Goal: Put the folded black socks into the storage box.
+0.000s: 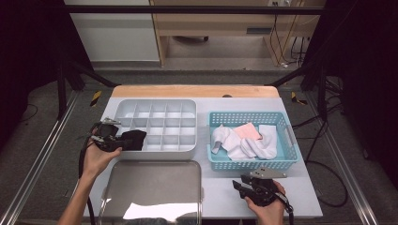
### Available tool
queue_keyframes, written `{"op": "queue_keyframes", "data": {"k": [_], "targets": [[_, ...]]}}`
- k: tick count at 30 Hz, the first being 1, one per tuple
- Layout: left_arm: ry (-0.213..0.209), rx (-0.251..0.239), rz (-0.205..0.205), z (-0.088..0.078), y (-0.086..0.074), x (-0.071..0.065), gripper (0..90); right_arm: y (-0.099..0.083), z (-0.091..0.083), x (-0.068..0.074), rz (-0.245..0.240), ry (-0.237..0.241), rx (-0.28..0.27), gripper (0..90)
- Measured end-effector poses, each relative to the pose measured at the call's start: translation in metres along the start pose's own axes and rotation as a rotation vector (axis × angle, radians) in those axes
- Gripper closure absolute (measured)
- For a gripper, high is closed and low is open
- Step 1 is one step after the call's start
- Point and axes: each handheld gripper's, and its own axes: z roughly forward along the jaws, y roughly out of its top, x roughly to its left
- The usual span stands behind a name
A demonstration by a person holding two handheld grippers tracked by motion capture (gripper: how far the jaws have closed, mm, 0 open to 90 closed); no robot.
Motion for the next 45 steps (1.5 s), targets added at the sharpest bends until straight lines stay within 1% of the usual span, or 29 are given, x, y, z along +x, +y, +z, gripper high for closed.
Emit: {"op": "queue_keyframes", "data": {"k": [1,2,4,9,12,16,20,21,22,23,24,26,28,29,30,31,32,33,34,35,36,37,38,39,41,42,43,44,45], "targets": [[0.0,0.0,0.0,0.0,0.0,0.0,69.5,0.0,0.0,0.0,0.0,0.0,0.0,57.6],[-0.006,0.017,0.003,0.002,0.0,-0.002,69.5,0.0,0.001,0.0,-0.004,0.002,0.001,57.5],[-0.002,0.033,0.003,0.004,0.001,-0.004,69.9,0.0,0.001,0.0,-0.002,0.004,0.006,57.6],[-0.001,0.092,0.028,0.013,0.004,-0.01,70.2,0.0,0.002,0.0,-0.002,0.004,0.009,57.7],[-0.003,0.121,0.022,0.021,0.006,-0.012,70.2,0.0,0.003,0.0,-0.004,0.004,0.01,57.7],[-0.007,0.129,0.021,0.022,0.006,-0.012,70.2,0.0,0.003,0.0,-0.005,0.009,0.013,57.8],[-0.021,0.162,0.014,0.028,0.007,-0.01,70.1,0.0,0.004,0.001,-0.004,0.012,0.019,57.7],[-0.027,0.167,0.003,0.029,0.008,-0.01,70.0,0.0,0.004,0.001,-0.005,0.012,0.018,57.7],[-0.027,0.167,0.003,0.029,0.008,-0.01,69.9,0.0,0.004,0.001,-0.004,0.013,0.019,57.7],[-0.041,0.164,-0.006,0.029,0.007,-0.008,69.6,0.0,0.004,0.001,-0.005,0.014,0.019,57.5],[-0.046,0.161,-0.003,0.028,0.007,-0.007,68.9,0.0,0.004,0.001,-0.001,0.014,0.021,57.5],[-0.064,0.132,-0.028,0.025,0.006,-0.006,65.9,0.0,0.004,0.0,-0.002,0.012,0.02,57.3],[-0.08,0.093,-0.036,0.019,0.005,-0.006,59.0,0.0,0.003,0.0,-0.005,0.013,0.017,56.9],[-0.074,0.066,-0.035,0.015,0.005,-0.007,55.5,0.0,0.003,-0.001,-0.004,0.012,0.016,56.9],[-0.058,0.032,-0.024,0.011,0.005,-0.008,53.9,0.0,0.003,-0.001,-0.005,0.01,0.015,56.8],[-0.058,0.032,-0.024,0.011,0.005,-0.008,53.0,-0.001,0.003,-0.001,-0.005,0.01,0.015,56.8],[-0.048,-0.029,-0.014,0.003,0.006,-0.01,53.4,-0.001,0.002,-0.001,-0.003,0.013,0.015,56.8],[-0.035,-0.047,-0.012,0.001,0.007,-0.01,55.1,0.0,0.002,-0.001,0.001,0.014,0.016,56.9],[-0.018,-0.047,-0.007,0.002,0.008,-0.011,57.7,0.0,0.002,-0.001,0.0,0.014,0.016,56.9],[-0.018,-0.047,-0.007,0.002,0.008,-0.011,59.6,0.0,0.002,-0.001,0.0,0.014,0.016,56.9],[-0.011,-0.047,-0.004,0.008,0.009,-0.012,62.3,0.0,0.003,0.0,-0.004,0.014,0.018,56.8],[-0.011,-0.047,-0.004,0.008,0.009,-0.012,63.5,0.0,0.003,0.0,-0.004,0.014,0.018,56.8],[-0.003,-0.047,-0.011,0.014,0.011,-0.012,65.7,0.0,0.003,0.001,-0.003,0.019,0.018,56.9],[0.0,-0.044,-0.006,0.016,0.011,-0.012,67.4,0.0,0.003,0.001,-0.004,0.02,0.019,56.9],[0.019,-0.032,0.008,0.019,0.012,-0.014,70.5,0.0,0.003,0.0,-0.005,0.015,0.019,56.9],[0.019,-0.032,0.008,0.019,0.012,-0.014,71.4,0.0,0.003,-0.001,-0.004,0.016,0.019,56.9],[0.031,-0.023,0.016,0.021,0.012,-0.015,72.2,0.0,0.003,-0.001,-0.003,0.017,0.019,56.9],[0.043,0.005,0.018,0.025,0.012,-0.017,72.9,0.0,0.003,0.0,-0.002,0.017,0.021,56.9],[0.043,0.019,0.012,0.028,0.013,-0.017,73.4,-0.001,0.003,0.0,0.0,0.019,0.025,57.0]]}}
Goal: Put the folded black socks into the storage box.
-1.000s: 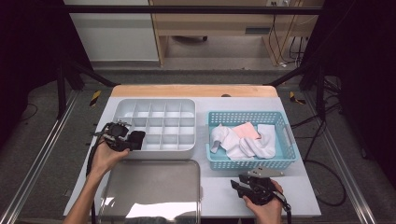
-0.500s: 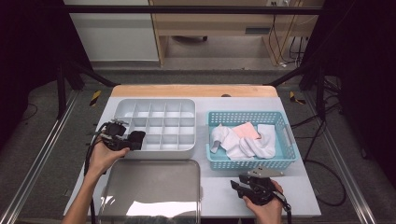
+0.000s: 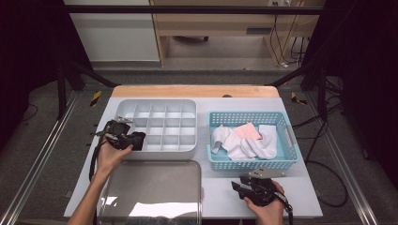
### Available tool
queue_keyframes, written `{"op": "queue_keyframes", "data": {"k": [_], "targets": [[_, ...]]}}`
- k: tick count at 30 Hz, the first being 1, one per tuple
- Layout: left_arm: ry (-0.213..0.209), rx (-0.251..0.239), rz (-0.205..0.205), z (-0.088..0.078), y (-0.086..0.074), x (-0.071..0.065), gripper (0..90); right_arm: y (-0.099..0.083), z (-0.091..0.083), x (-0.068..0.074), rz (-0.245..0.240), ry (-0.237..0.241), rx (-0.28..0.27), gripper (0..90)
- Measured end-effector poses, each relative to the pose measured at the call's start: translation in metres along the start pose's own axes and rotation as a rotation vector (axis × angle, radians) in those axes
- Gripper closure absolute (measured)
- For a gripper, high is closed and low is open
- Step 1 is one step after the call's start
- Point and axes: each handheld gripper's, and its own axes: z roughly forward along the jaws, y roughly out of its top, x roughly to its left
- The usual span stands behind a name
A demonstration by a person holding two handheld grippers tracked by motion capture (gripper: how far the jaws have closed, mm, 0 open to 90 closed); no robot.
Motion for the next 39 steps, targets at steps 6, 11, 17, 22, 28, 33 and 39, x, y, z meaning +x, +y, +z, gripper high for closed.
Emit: {"op": "queue_keyframes", "data": {"k": [6,11,17,22,28,33,39], "targets": [[-0.029,0.091,-0.009,0.01,0.004,0.003,74.5,0.0,0.002,0.001,-0.004,0.007,0.005,57.0],[-0.048,0.07,-0.032,0.008,0.002,0.005,72.2,0.0,0.002,0.001,-0.011,0.009,0.001,56.9],[-0.052,-0.026,-0.008,-0.005,-0.003,0.005,60.8,0.0,-0.001,0.0,-0.008,0.002,-0.01,56.5],[-0.027,-0.046,0.005,-0.01,-0.005,0.001,79.7,0.0,-0.001,-0.001,0.0,0.007,-0.013,57.0],[-0.012,0.009,0.0,0.002,-0.008,0.004,82.9,0.0,-0.003,-0.001,-0.001,0.01,-0.018,57.3],[-0.022,-0.001,-0.004,0.002,-0.009,0.005,82.1,0.002,-0.004,0.0,0.001,0.007,-0.028,57.3],[-0.071,-0.129,-0.036,-0.015,-0.016,0.008,74.5,0.004,-0.011,0.0,0.005,0.003,-0.061,56.6]]}}
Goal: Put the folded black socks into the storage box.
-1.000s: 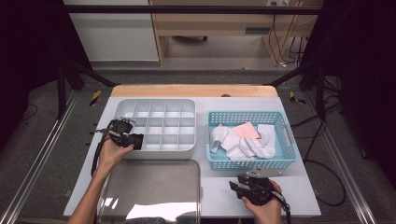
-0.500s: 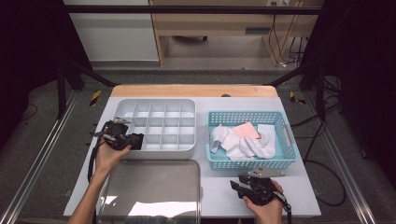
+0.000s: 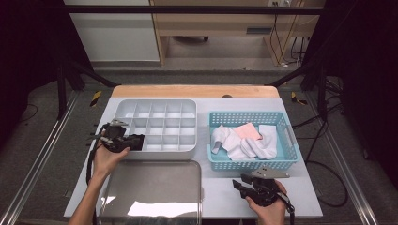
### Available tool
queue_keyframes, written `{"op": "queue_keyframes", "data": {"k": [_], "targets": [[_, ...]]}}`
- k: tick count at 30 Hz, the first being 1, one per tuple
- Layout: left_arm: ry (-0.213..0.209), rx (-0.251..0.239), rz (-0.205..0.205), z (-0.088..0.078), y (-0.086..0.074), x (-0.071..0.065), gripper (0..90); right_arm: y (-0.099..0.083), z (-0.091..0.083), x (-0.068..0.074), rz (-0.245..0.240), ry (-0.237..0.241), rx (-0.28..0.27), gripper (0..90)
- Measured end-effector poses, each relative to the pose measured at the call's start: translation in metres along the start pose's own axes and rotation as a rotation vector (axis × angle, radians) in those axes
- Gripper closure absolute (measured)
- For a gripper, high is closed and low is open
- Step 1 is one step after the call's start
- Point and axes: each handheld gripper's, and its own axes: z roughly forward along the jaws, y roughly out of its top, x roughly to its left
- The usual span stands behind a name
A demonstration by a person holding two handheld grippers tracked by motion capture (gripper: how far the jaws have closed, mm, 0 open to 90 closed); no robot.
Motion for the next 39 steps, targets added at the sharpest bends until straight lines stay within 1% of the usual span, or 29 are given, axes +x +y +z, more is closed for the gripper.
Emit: {"op": "queue_keyframes", "data": {"k": [4,5,6,7,8,9,10,11,12,13,14,15,17,18,19,21,24,25,26,27,28,29,30,31,32,33,35,38,39], "targets": [[-0.015,-0.103,-0.007,-0.015,-0.004,-0.006,67.5,0.002,-0.006,-0.002,0.008,0.001,-0.032,56.3],[-0.015,-0.103,-0.007,-0.015,-0.004,-0.006,65.8,0.002,-0.006,-0.002,0.008,0.001,-0.032,56.3],[-0.015,-0.147,-0.001,-0.022,-0.006,-0.011,64.7,0.003,-0.009,-0.003,0.017,-0.003,-0.042,56.2],[-0.015,-0.147,-0.001,-0.022,-0.006,-0.011,63.5,0.003,-0.009,-0.003,0.017,-0.003,-0.042,56.2],[-0.027,-0.184,0.003,-0.028,-0.01,-0.015,63.3,0.004,-0.012,-0.004,0.016,-0.007,-0.054,56.1],[-0.027,-0.184,0.003,-0.028,-0.01,-0.015,63.3,0.004,-0.014,-0.004,0.018,-0.007,-0.061,56.0],[-0.04,-0.209,0.003,-0.033,-0.015,-0.019,63.1,0.005,-0.016,-0.004,0.016,-0.006,-0.067,56.0],[-0.04,-0.209,0.003,-0.033,-0.015,-0.019,63.4,0.005,-0.016,-0.004,0.016,-0.006,-0.067,56.0],[-0.049,-0.213,0.003,-0.035,-0.017,-0.021,63.4,0.005,-0.018,-0.004,0.019,-0.007,-0.073,56.0],[-0.051,-0.227,0.0,-0.036,-0.02,-0.023,65.4,0.006,-0.019,-0.005,0.019,-0.011,-0.079,56.0],[-0.049,-0.252,0.008,-0.04,-0.026,-0.027,63.9,0.007,-0.022,-0.006,0.023,-0.015,-0.087,56.1],[-0.049,-0.252,0.008,-0.04,-0.026,-0.027,63.2,0.007,-0.023,-0.006,0.022,-0.018,-0.091,56.1],[-0.06,-0.255,0.012,-0.043,-0.031,-0.03,62.7,0.008,-0.024,-0.007,0.021,-0.019,-0.096,56.1],[-0.066,-0.268,0.012,-0.046,-0.036,-0.032,61.8,0.009,-0.026,-0.007,0.024,-0.021,-0.103,56.0],[-0.066,-0.268,0.012,-0.046,-0.036,-0.032,61.8,0.009,-0.026,-0.007,0.024,-0.021,-0.103,56.0],[-0.079,-0.276,0.003,-0.053,-0.042,-0.035,61.6,0.012,-0.029,-0.008,0.024,-0.026,-0.115,55.6],[-0.067,-0.297,0.011,-0.059,-0.051,-0.04,61.2,0.015,-0.033,-0.01,0.024,-0.036,-0.13,54.7],[-0.067,-0.297,0.011,-0.059,-0.051,-0.04,59.0,0.017,-0.034,-0.011,0.024,-0.043,-0.132,54.7],[-0.058,-0.304,0.008,-0.06,-0.056,-0.042,56.2,0.018,-0.035,-0.012,0.025,-0.047,-0.134,54.6],[-0.058,-0.304,0.008,-0.06,-0.056,-0.042,53.5,0.019,-0.036,-0.013,0.028,-0.052,-0.136,54.6],[-0.052,-0.294,0.005,-0.06,-0.061,-0.044,50.3,0.021,-0.036,-0.014,0.031,-0.055,-0.137,54.6],[-0.052,-0.294,0.005,-0.06,-0.061,-0.044,48.0,0.021,-0.036,-0.014,0.031,-0.055,-0.137,54.6],[-0.051,-0.29,0.002,-0.059,-0.064,-0.044,48.0,0.022,-0.037,-0.015,0.03,-0.062,-0.139,54.6],[-0.036,-0.285,0.0,-0.057,-0.068,-0.046,45.5,0.026,-0.038,-0.017,0.027,-0.07,-0.142,54.7],[-0.036,-0.285,0.0,-0.057,-0.068,-0.046,44.6,0.026,-0.038,-0.017,0.027,-0.07,-0.142,54.7],[-0.034,-0.288,-0.008,-0.056,-0.073,-0.046,43.6,0.031,-0.038,-0.018,0.027,-0.077,-0.144,54.9],[-0.042,-0.281,-0.011,-0.053,-0.077,-0.047,41.7,0.037,-0.038,-0.021,0.025,-0.085,-0.151,54.9],[-0.045,-0.275,-0.015,-0.052,-0.081,-0.047,40.1,0.045,-0.038,-0.025,0.025,-0.099,-0.157,55.0],[-0.055,-0.274,-0.02,-0.05,-0.085,-0.048,40.2,0.049,-0.038,-0.026,0.026,-0.105,-0.161,55.0]]}}
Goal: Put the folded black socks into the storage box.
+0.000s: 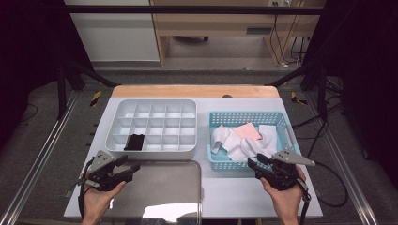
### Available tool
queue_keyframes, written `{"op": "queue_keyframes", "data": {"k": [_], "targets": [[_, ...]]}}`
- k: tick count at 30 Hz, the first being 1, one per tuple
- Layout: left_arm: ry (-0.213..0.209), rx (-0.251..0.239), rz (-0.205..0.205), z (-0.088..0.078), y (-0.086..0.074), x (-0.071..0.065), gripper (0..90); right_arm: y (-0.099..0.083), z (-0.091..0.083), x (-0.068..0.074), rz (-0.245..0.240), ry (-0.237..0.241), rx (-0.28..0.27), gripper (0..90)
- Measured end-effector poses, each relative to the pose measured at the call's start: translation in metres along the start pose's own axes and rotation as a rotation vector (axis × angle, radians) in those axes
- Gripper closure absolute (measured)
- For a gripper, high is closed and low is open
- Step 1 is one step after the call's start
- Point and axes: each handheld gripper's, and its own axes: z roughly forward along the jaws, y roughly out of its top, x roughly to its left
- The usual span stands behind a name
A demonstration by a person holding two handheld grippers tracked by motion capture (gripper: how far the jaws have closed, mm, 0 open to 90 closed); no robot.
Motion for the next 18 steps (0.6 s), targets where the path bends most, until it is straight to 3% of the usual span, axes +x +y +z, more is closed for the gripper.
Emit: {"op": "queue_keyframes", "data": {"k": [9,12,18], "targets": [[-0.011,-0.029,0.017,0.003,-0.01,0.001,37.2,0.023,0.007,-0.01,0.008,-0.041,-0.023,54.0],[-0.024,-0.036,0.019,0.003,-0.012,0.002,36.5,0.03,0.011,-0.017,0.015,-0.061,-0.022,54.0],[-0.011,-0.045,0.012,0.003,-0.015,0.004,36.7,0.04,0.022,-0.031,0.027,-0.103,-0.007,53.9]]}}
